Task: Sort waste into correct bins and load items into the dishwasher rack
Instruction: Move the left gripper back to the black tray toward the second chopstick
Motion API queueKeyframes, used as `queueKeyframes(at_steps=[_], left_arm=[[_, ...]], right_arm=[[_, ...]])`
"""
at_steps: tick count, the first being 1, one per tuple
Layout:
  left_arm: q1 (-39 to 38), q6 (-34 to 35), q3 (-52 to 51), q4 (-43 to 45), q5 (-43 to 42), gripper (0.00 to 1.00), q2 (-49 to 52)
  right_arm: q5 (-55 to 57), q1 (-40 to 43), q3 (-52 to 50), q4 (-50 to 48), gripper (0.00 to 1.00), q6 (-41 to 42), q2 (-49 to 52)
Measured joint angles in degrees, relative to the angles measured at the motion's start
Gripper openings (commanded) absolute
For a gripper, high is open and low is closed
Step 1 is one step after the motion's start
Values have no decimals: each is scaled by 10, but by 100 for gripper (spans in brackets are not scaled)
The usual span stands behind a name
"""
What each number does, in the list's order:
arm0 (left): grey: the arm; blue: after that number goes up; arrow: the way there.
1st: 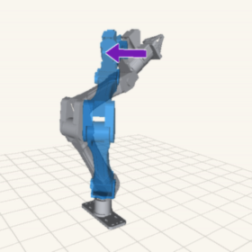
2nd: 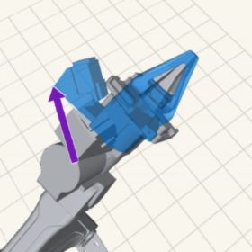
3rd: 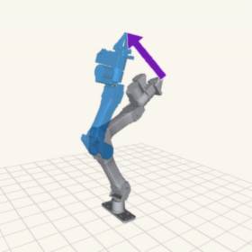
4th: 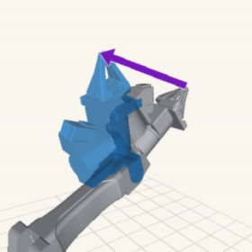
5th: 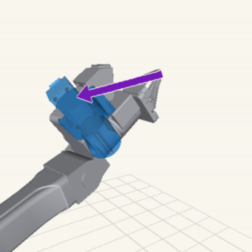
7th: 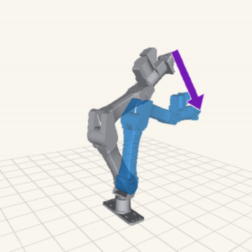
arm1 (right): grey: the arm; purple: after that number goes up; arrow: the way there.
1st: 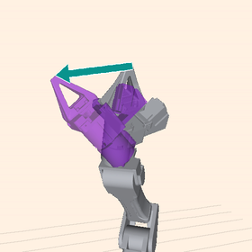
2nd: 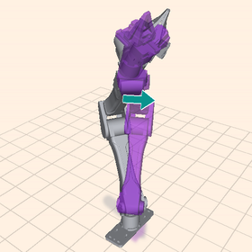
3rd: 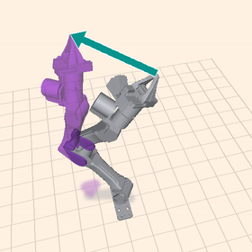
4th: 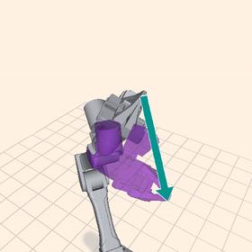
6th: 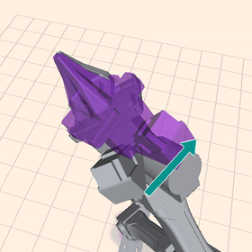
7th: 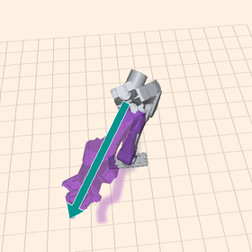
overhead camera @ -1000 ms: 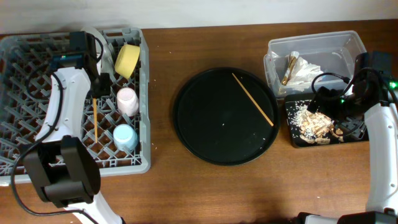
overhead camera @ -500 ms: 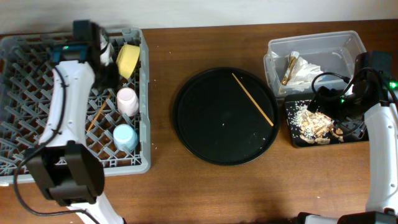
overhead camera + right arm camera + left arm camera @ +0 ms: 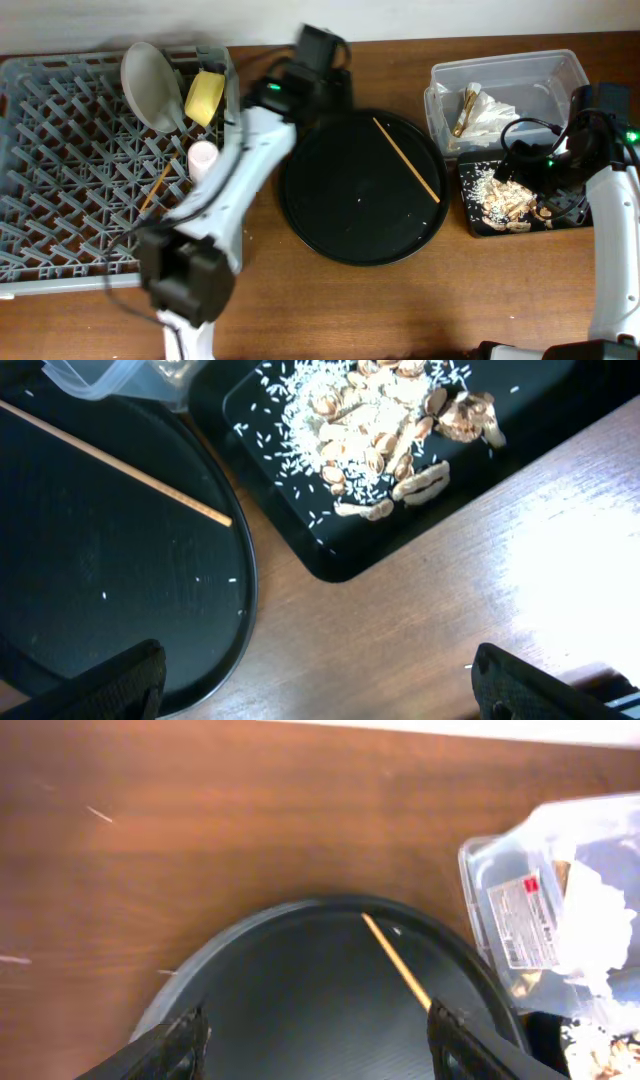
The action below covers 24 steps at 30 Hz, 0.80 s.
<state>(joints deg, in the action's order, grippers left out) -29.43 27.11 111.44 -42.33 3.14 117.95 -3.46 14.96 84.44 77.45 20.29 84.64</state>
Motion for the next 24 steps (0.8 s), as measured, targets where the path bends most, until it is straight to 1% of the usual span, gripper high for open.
queueKeyframes(at_steps=[3, 6, 11, 16, 20, 22, 24], left_arm=[[-26, 45, 0, 33, -21, 67, 68], [-47, 80, -1, 74, -50, 65, 110], [-72, 99, -1, 89, -58, 64, 113], [-100, 105, -1, 102, -60, 65, 143], [-105, 100, 28, 57, -60, 64, 166], [-105, 88, 75, 7, -62, 64, 171], [-104, 74, 124, -21, -63, 65, 171]], right_arm=[[0, 0, 0, 2, 98, 0, 0], [-3, 0, 0, 2, 99, 0, 0], [-5, 0, 0, 2, 98, 0, 0], [-7, 0, 0, 2, 99, 0, 0], [-7, 0, 0, 3, 98, 0, 0], [-7, 0, 0, 4, 98, 0, 0], [-7, 0, 0, 3, 98, 0, 0]])
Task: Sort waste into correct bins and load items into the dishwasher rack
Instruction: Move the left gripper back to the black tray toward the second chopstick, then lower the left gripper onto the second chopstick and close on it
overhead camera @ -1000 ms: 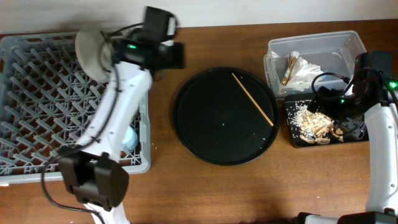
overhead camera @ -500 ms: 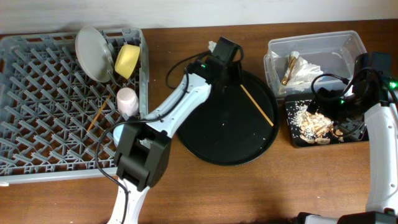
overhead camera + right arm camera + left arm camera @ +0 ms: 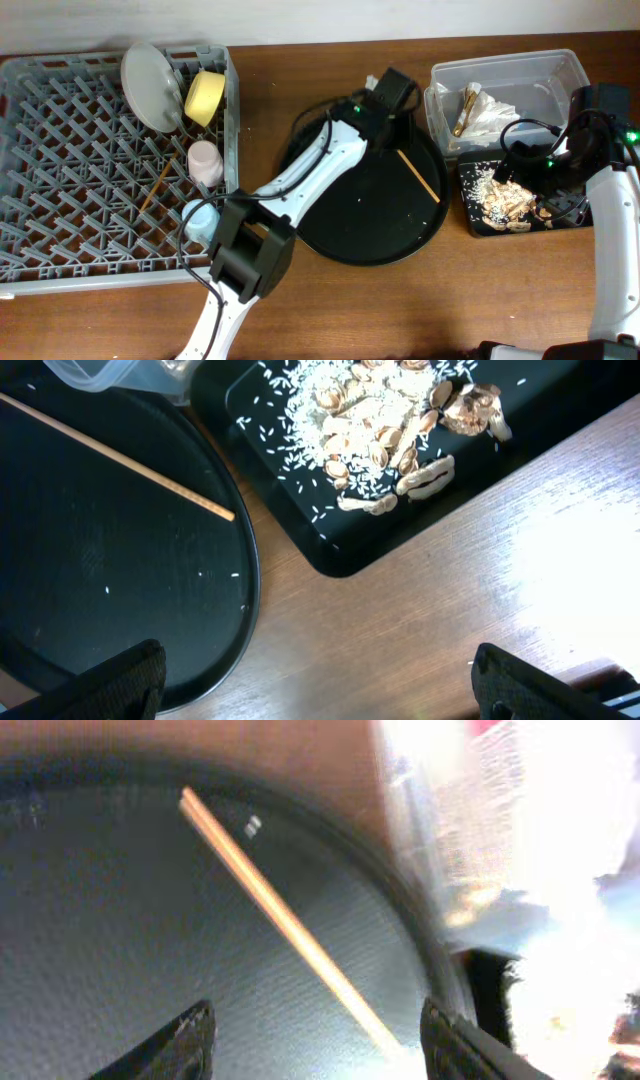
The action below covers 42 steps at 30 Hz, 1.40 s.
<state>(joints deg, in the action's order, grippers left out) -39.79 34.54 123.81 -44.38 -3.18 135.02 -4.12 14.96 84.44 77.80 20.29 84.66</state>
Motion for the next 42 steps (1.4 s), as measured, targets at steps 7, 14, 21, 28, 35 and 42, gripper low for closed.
queueKeyframes(at_steps=[7, 14, 21, 28, 35, 42], left_arm=[[-4, -31, 43, -51, -1, 65, 7], [-21, -37, 43, -38, -1, 64, 99], [-32, -41, 46, -18, 12, 64, 114], [-34, -89, 46, -3, 40, 61, 116], [-49, -193, 66, 16, 75, 61, 118], [-51, -280, 81, 33, 82, 55, 118]], right_arm=[[0, 0, 0, 0, 99, 0, 0], [0, 0, 0, 4, 99, 0, 0], [0, 0, 0, 4, 98, 0, 0], [0, 0, 0, 4, 98, 0, 0], [0, 0, 0, 4, 98, 0, 0], [0, 0, 0, 4, 99, 0, 0]])
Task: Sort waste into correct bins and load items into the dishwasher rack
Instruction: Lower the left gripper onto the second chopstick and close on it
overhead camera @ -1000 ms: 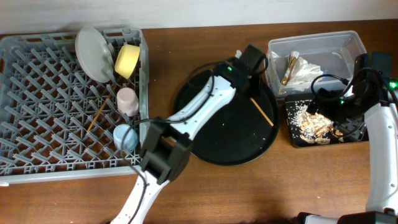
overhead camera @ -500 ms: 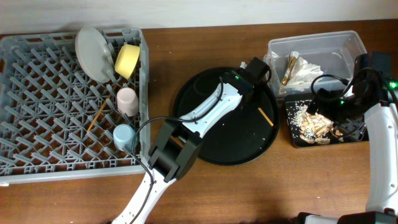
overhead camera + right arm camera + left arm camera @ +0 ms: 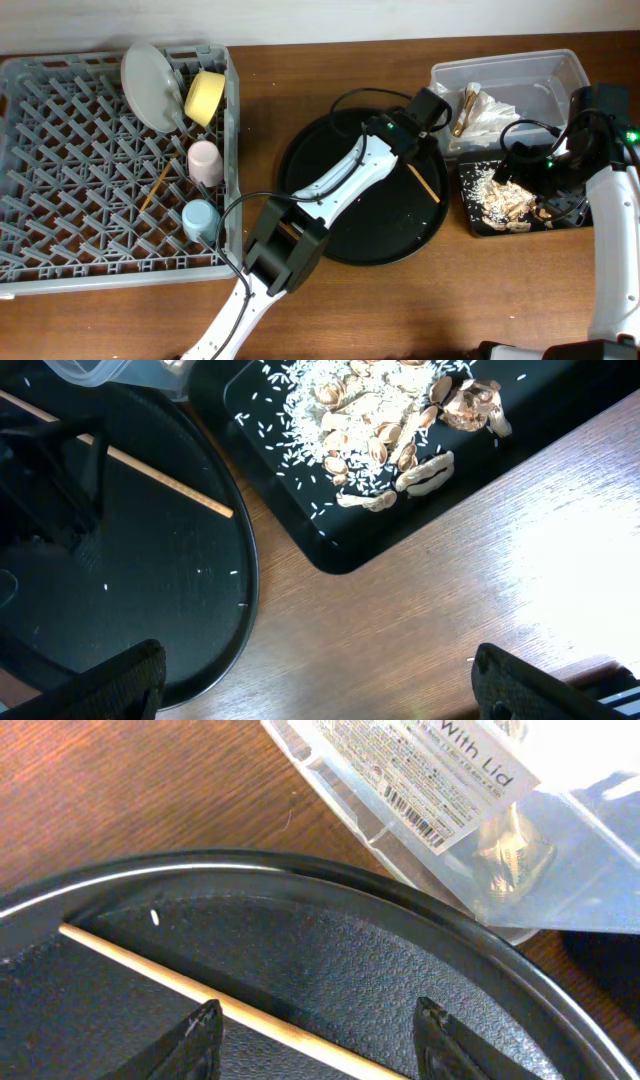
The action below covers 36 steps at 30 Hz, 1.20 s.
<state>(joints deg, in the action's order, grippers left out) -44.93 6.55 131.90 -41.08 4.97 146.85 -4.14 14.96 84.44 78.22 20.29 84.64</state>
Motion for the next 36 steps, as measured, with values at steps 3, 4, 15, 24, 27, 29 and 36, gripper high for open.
queueKeyframes(at_steps=[3, 4, 15, 24, 27, 29, 36], left_arm=[[-2, -21, 0, 0, 0, 55, 5], [-3, -25, 0, 0, 0, 55, 7], [-9, -52, 0, -4, 0, 56, 30], [-9, -47, 27, -135, 1, 55, 28], [-4, -7, 54, -199, 11, 55, 31], [6, 36, 111, -258, 15, 51, 43], [46, 157, 225, -353, 22, 42, 45]], right_arm=[[0, 0, 0, 0, 98, 0, 0], [0, 0, 0, 0, 99, 0, 0], [0, 0, 0, 0, 99, 0, 0], [0, 0, 0, -1, 99, 0, 0], [0, 0, 0, -2, 98, 0, 0], [0, 0, 0, -2, 98, 0, 0], [0, 0, 0, -2, 99, 0, 0]])
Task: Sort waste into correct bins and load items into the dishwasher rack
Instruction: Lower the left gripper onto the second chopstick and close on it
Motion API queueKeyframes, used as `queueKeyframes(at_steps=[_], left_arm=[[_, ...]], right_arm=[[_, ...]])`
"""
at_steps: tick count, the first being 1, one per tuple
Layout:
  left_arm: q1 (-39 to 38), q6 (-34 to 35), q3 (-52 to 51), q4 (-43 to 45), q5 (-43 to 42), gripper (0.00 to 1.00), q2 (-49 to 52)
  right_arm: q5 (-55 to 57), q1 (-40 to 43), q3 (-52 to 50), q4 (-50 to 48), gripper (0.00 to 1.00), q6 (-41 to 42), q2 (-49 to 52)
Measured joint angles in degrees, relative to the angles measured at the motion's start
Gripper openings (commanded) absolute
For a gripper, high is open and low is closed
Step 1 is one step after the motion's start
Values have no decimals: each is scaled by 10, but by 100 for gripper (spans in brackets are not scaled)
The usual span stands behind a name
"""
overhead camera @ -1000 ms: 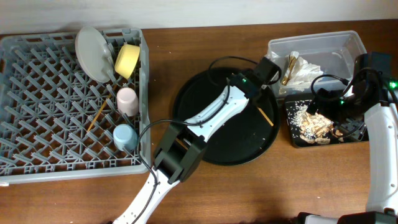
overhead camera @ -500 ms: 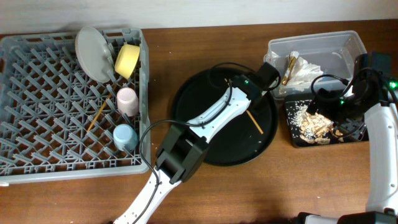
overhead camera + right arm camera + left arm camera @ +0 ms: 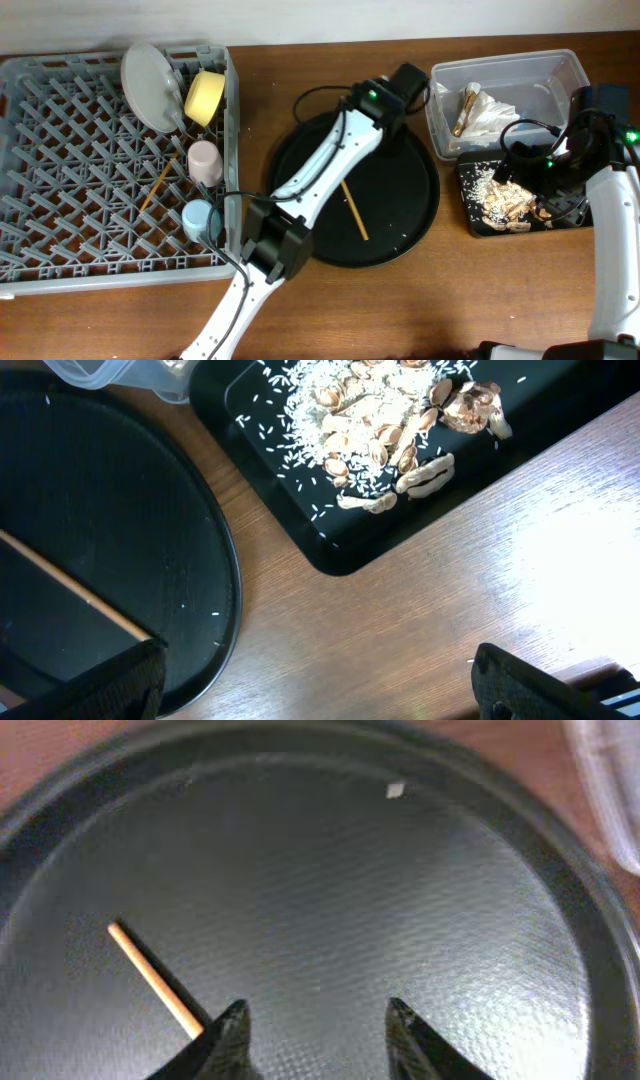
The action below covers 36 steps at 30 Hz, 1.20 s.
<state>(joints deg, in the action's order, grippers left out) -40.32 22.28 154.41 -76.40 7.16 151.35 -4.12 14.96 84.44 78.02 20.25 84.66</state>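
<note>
A wooden chopstick (image 3: 355,210) lies loose on the round black tray (image 3: 300,215), slanting toward its front; the left wrist view has it (image 3: 155,978) just left of my fingers. My left gripper (image 3: 392,100) hovers over the tray's back right part, open, with only tray floor between its fingertips (image 3: 232,1028). The grey dishwasher rack (image 3: 60,200) at the left holds a plate (image 3: 148,85), a yellow cup (image 3: 205,97), a pink cup (image 3: 204,160), a blue cup (image 3: 198,218) and another chopstick (image 3: 155,187). My right gripper (image 3: 320,690) stands wide open over bare table by the black bin.
A clear plastic bin (image 3: 540,85) with wrappers stands at the back right. In front of it a black bin (image 3: 330,550) holds rice and nut shells (image 3: 385,430). Brown table runs along the front.
The chopstick lay across the tray's back right, between my left fingers; now it rests nearer the tray's middle and front. My left gripper sits a little further back and left, open. The right arm is unchanged.
My left arm first reached over the tray's back left, with the chopstick on the tray's right. It then stood over the chopstick, then low with a finger on each side of it. Now the chopstick lies turned and nearer the tray's middle.
</note>
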Motion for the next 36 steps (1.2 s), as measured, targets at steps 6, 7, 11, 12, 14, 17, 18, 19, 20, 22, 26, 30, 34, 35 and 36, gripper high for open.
queueKeyframes(at_steps=[6, 7, 11, 12, 14, 17, 18, 19, 20, 22, 26, 30, 34, 35, 36], left_arm=[[16, 123, -23, -33, 0, 41, 1], [21, 141, -29, -39, 0, 41, 1], [57, 206, -35, -68, -8, 40, 1], [68, 219, -35, -68, -14, 40, 1], [89, 244, -37, -67, -32, 40, 1], [99, 277, -49, -52, -47, 40, 1], [94, 284, -57, -35, -50, 40, 1], [91, 289, -60, -30, -52, 40, 1], [77, 293, -74, -17, -55, 40, 1], [60, 297, -94, -9, -59, 40, 1], [41, 300, -132, -3, -66, 40, 1], [43, 316, -159, 12, -75, 40, -7], [47, 322, -175, 20, -91, 40, -16], [47, 322, -175, 20, -91, 40, -16], [47, 322, -176, 20, -91, 40, -16]], right_arm=[[0, 0, 0, 5, 98, -1, 0], [0, 0, 0, 5, 98, -4, 0], [0, 0, 0, 7, 99, -12, 0], [0, 0, 0, 6, 99, -12, 0], [0, 0, 0, 6, 98, -12, 0], [0, 0, 0, 6, 98, -14, 0], [0, 0, 0, 7, 98, -14, 0], [0, 0, 0, 6, 98, -14, 0], [0, 0, 0, 6, 99, -14, 0], [0, 0, 0, 6, 98, -14, 0], [0, 0, 0, 6, 98, -14, 0], [0, 0, 0, 6, 99, -14, 0], [0, 0, 0, 6, 98, -14, 0], [0, 0, 0, 6, 98, -14, 0], [0, 0, 0, 6, 98, -14, 0]])
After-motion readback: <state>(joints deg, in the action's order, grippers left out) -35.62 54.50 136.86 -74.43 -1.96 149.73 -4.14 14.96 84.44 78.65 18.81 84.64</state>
